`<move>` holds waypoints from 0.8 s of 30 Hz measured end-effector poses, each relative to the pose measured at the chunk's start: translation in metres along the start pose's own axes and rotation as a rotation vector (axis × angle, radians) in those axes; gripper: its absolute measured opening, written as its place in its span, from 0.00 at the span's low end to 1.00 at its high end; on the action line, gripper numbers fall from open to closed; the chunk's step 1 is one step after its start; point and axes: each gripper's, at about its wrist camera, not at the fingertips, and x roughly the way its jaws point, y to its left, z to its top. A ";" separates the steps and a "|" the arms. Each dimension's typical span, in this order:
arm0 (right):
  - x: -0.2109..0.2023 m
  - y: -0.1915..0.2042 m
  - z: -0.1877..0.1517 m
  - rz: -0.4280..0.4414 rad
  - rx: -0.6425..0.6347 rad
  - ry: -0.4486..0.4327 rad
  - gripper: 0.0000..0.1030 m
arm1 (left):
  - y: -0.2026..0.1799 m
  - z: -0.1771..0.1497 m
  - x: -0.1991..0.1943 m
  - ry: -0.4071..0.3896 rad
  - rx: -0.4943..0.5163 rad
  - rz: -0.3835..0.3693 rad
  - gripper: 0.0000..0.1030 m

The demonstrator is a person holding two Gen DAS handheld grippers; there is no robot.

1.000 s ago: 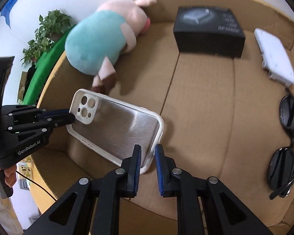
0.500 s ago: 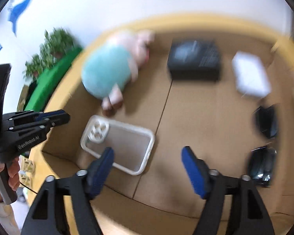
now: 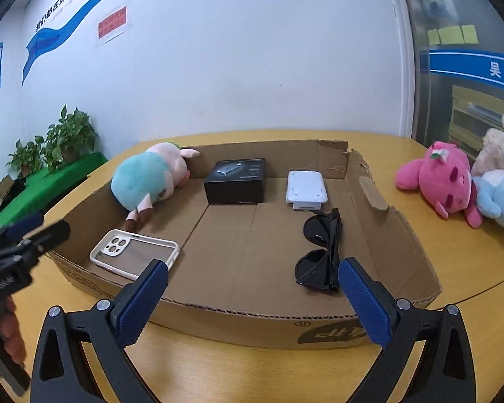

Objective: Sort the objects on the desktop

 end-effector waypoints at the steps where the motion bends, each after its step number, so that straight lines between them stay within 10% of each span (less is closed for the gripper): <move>1: 0.004 -0.002 -0.004 0.003 -0.001 -0.006 1.00 | 0.001 -0.005 0.002 0.008 -0.012 0.004 0.83; 24: 0.013 -0.009 -0.023 -0.026 -0.045 -0.105 1.00 | -0.002 -0.020 0.017 -0.063 0.070 0.067 0.89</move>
